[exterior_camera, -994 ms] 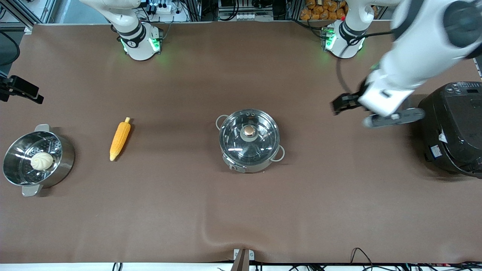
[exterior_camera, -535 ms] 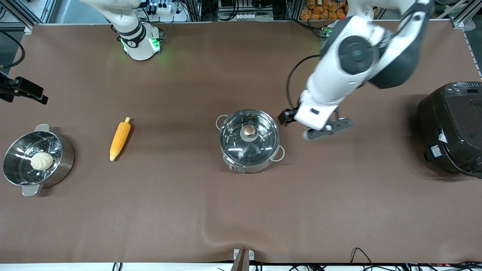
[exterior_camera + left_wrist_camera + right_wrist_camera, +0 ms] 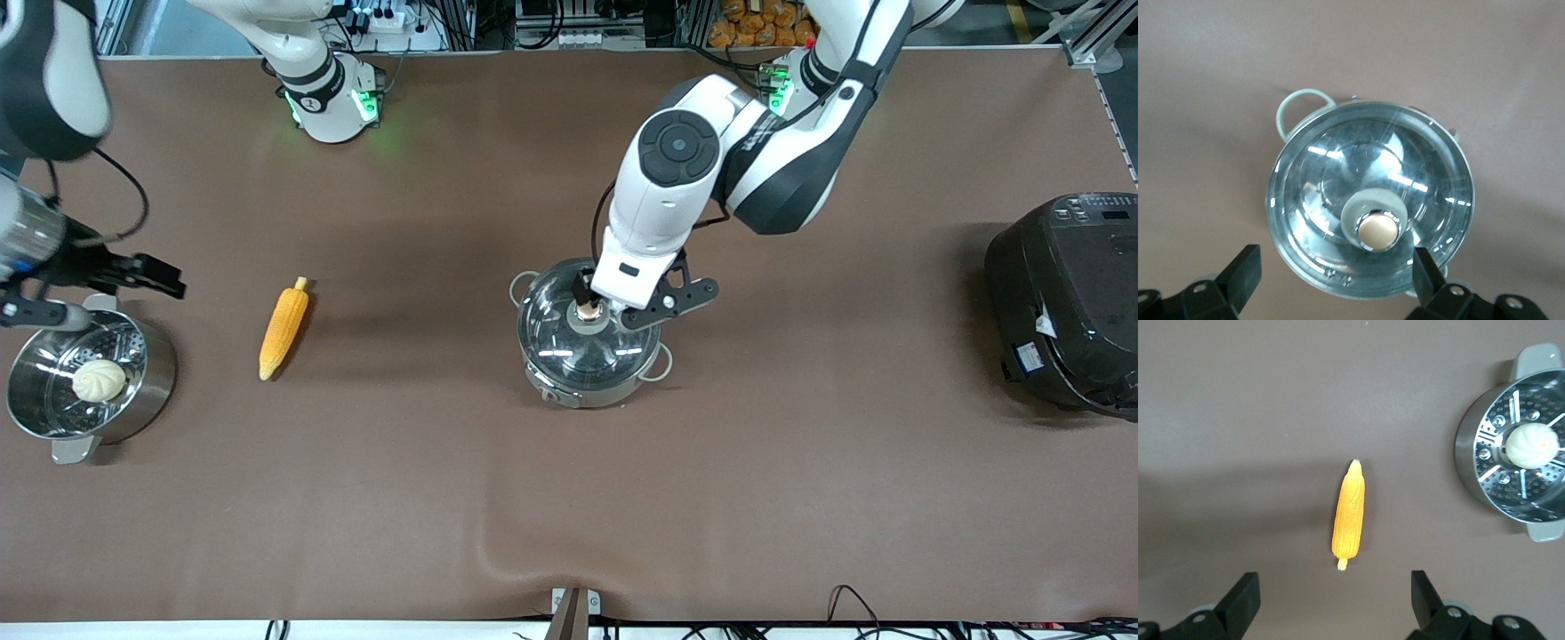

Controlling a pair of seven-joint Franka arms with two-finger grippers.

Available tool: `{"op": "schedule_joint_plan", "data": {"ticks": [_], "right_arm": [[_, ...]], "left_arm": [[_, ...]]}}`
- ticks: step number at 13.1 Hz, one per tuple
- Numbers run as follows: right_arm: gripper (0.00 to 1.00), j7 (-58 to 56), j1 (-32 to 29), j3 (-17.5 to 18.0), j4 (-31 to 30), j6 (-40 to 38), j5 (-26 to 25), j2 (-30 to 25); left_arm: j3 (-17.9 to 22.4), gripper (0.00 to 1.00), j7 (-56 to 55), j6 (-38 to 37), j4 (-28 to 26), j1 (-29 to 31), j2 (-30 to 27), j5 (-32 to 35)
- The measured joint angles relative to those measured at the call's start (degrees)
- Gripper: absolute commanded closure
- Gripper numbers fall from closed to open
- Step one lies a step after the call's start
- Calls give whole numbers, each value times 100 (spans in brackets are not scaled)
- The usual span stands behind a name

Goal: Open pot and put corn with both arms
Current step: 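Move the left gripper over the glass lid of the middle pot, then grasp the lid knob with the left gripper while the right gripper grasps the corn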

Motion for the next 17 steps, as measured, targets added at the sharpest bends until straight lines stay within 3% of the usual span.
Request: {"op": "schedule_joint_plan", "data": {"ticks": [5,7,13,17], "right_arm": [[0,11,41,32,-1705,2228,3,57],[0,111,70,39,-2161,2772,3,243],[0,914,191,43,-2506,3956,-8,1333],[0,910,79,-10,-2547,4174,-49,1683]], "left_arm": [[14,0,-10,663,22,-170,450,218],[19,0,-10,752,41,-224,541,234],[19,8,-10,758,57,-303,652,458],[20,14,-10,758,58,-376,741,459]]}}
